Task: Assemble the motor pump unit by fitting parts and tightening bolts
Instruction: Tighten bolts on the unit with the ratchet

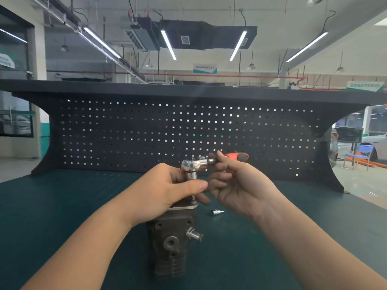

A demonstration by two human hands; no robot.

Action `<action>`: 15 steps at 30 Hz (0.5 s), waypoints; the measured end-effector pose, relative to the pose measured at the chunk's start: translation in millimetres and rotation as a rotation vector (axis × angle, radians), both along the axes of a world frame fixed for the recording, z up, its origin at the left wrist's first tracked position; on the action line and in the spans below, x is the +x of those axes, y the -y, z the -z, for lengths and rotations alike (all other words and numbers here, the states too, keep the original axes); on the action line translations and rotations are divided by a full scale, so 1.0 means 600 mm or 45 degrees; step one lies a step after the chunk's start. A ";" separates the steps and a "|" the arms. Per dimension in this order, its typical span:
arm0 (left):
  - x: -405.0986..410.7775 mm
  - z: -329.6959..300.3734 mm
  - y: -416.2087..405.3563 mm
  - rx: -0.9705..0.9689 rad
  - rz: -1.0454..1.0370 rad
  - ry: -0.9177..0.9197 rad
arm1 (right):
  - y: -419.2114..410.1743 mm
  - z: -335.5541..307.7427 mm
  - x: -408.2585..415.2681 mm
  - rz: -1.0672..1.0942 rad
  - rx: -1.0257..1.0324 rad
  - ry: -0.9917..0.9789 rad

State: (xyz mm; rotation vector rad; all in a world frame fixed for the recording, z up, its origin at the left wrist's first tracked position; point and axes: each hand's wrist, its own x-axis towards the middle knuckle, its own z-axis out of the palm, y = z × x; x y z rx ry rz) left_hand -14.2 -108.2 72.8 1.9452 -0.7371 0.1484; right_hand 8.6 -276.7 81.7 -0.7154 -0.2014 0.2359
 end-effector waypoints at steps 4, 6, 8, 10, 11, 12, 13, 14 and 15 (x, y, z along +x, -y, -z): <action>-0.004 0.000 0.003 -0.084 0.070 -0.039 | -0.005 0.006 -0.006 0.159 0.052 0.178; -0.001 -0.001 0.002 -0.088 0.089 -0.040 | -0.015 0.017 -0.008 0.341 0.069 0.285; 0.002 -0.003 0.002 -0.060 0.123 -0.036 | -0.021 0.026 -0.009 0.462 0.057 0.332; 0.005 -0.006 0.009 0.024 0.139 -0.011 | -0.015 0.023 -0.008 0.482 0.028 0.332; 0.007 -0.007 0.013 0.058 0.137 -0.004 | -0.010 0.019 -0.004 0.461 0.020 0.312; 0.009 -0.007 0.019 0.084 0.138 -0.007 | -0.005 0.015 -0.001 0.432 0.020 0.278; 0.012 -0.007 0.026 0.112 0.138 -0.012 | 0.001 0.013 0.003 0.405 0.033 0.232; 0.013 -0.007 0.033 0.147 0.134 -0.015 | 0.005 0.013 0.006 0.384 0.054 0.183; 0.014 -0.007 0.038 0.192 0.124 -0.004 | 0.007 0.015 0.008 0.369 0.072 0.139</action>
